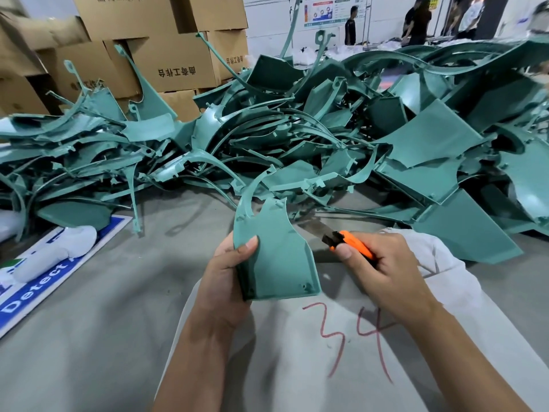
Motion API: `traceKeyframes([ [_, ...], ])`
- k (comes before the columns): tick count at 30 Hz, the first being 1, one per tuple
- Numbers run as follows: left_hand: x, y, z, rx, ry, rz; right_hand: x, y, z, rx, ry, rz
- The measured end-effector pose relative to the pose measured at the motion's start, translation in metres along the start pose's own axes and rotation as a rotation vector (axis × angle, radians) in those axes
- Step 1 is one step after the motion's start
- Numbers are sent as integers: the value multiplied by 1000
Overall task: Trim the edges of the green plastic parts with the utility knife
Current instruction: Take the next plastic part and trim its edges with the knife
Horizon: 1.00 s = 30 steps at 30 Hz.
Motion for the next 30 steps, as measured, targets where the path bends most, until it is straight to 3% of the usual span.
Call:
traceKeyframes([
  [7, 4, 9, -2, -82, -23, -104, 6, 15, 4, -62, 10, -142],
  [12, 7, 19, -7, -130, -69, -186, 6, -1, 10, 46, 41, -21],
  [15, 9, 21, -4, -95, -62, -194, 7, -13, 23, 242, 151, 82],
  [19, 6, 11, 1, -67, 2, -74, 6, -17, 22, 126, 128, 161],
  [24, 4, -4, 4, -21, 15, 67, 3, 1, 1, 46, -27, 28],
  [30, 4, -11, 9, 77, 30, 150, 3, 3, -8, 46, -94, 35],
])
Point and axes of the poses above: each hand's wrist, its own x-axis away from the middle knuckle, its own y-axis out of the palm, z = x × y, the point moved 9 cm from there along -x, towards the middle knuckle, and after that the axes turned 12 degrees about -y, right-handed, at the moved point
